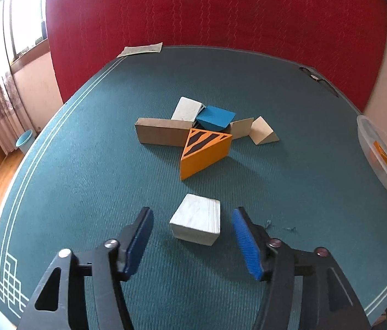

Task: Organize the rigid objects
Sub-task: 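Lower the plate into the bowl with the right gripper while the left carries the white block toward it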

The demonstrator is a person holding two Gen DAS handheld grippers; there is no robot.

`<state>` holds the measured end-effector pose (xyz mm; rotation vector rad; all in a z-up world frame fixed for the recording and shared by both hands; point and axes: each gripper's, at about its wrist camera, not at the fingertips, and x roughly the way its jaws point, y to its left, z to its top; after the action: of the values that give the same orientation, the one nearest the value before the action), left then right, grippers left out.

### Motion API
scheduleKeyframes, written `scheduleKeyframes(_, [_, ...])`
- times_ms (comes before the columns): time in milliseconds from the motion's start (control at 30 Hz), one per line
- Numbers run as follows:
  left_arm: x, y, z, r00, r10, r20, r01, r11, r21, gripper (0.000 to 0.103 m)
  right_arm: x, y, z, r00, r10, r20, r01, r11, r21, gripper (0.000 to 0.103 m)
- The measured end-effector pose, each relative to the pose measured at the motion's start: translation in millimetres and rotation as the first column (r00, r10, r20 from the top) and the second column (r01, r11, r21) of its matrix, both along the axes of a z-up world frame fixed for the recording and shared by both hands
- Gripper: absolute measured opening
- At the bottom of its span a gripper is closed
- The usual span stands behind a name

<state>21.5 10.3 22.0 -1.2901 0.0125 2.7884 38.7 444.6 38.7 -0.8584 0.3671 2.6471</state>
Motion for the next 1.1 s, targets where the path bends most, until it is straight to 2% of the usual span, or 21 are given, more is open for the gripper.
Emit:
scheduleKeyframes(400, [-11.5, 0.5, -7.8, 1.0, 0.002, -0.002, -0.002, 0.999, -0.036, 0.065, 1.1, -11.3, -0.4, 1.0, 0.007, -0.012, -0.007, 1.0, 0.029, 0.068])
scheduleKeyframes(467, [-10.5, 2.1, -6.7, 1.0, -0.018, -0.01, 0.018, 0.999, -0.036, 0.052, 1.7, -12.9, -0.3, 1.0, 0.013, -0.012, -0.012, 0.999, 0.031, 0.068])
scheduleKeyframes(533, [-7.7, 5.5, -5.6, 0.999, -0.044, -0.015, 0.043, 0.998, -0.041, 0.031, 1.3, -13.6, 0.0, 1.0, 0.017, -0.011, -0.017, 0.999, 0.03, 0.068])
scheduleKeyframes(867, [1.6, 20.6, 4.2, 0.994, -0.105, -0.033, 0.103, 0.994, -0.044, 0.031, 2.4, -14.4, 1.8, 1.0, 0.001, -0.019, -0.001, 1.0, 0.028, 0.068])
scheduleKeyframes(1100, [-0.3, 62.1, 30.2, 0.974, -0.207, -0.089, 0.202, 0.978, -0.057, 0.031, 3.0, -8.8, 3.2, 0.999, -0.026, -0.028, 0.027, 0.999, 0.018, 0.068])
